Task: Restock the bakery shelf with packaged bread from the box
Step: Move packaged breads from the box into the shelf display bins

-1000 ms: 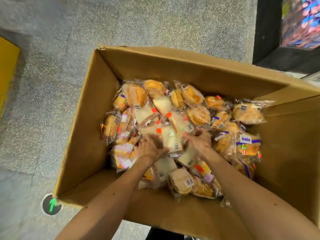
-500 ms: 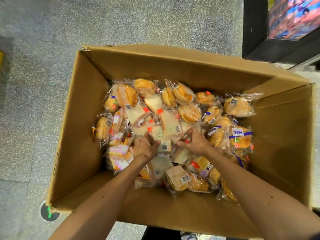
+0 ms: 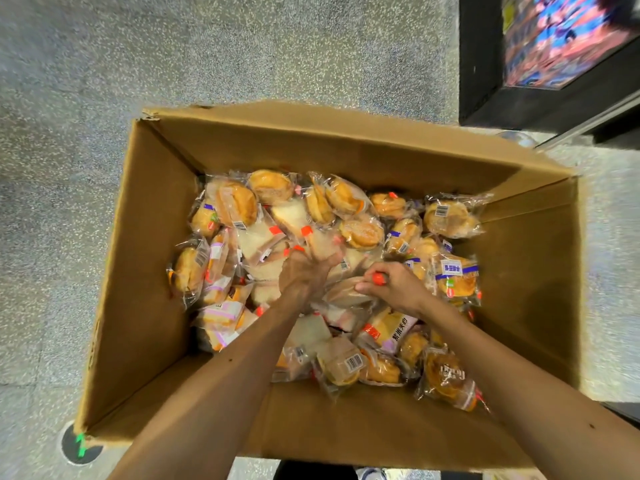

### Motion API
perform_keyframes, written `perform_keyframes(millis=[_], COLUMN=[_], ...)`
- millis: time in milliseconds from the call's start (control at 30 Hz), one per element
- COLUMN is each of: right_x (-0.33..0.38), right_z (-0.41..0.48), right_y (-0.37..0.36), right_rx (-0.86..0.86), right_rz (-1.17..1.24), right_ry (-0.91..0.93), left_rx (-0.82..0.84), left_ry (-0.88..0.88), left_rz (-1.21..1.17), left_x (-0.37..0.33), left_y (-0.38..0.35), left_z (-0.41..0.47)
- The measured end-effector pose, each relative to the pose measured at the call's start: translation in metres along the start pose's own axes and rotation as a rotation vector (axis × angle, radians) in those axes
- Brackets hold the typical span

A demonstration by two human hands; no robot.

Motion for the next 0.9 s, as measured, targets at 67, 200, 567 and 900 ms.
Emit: perform_keyframes(millis=[67, 200, 567, 900], right_x=[0.002, 0.017, 0.115, 0.082], right_z=[0.000, 0.000, -0.001, -0.004], right_y=[0.005, 0.006, -0.051, -0.080], right_rx=[-0.016, -0.024, -0.121, -0.198], right_rz=[0.096, 0.169, -0.091, 0.055], right_ry=[-0.029, 0.006, 0.071, -0.156], left_rx=[-0.027, 0.151, 0.551, 0.198], left_ry=[-0.003, -0.110, 0.116, 0.090], left_rz=[-0.020, 0.000, -0.369, -0.325], left_x=[-0.003, 0.017, 0.064, 0.116], left_y=[-0.003, -0.010, 0.061, 0.126], left_z=[0.002, -0.005, -0.071, -0.036])
Point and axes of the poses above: each hand's wrist, its own z-axis towards the middle knuckle, its own y-axis out of the back of the hand, x = y × z, the point moved 10 cm from there along z, towards the middle knuckle, and after that the axes turned 9 degrees about -x, right-handed, at the moved point
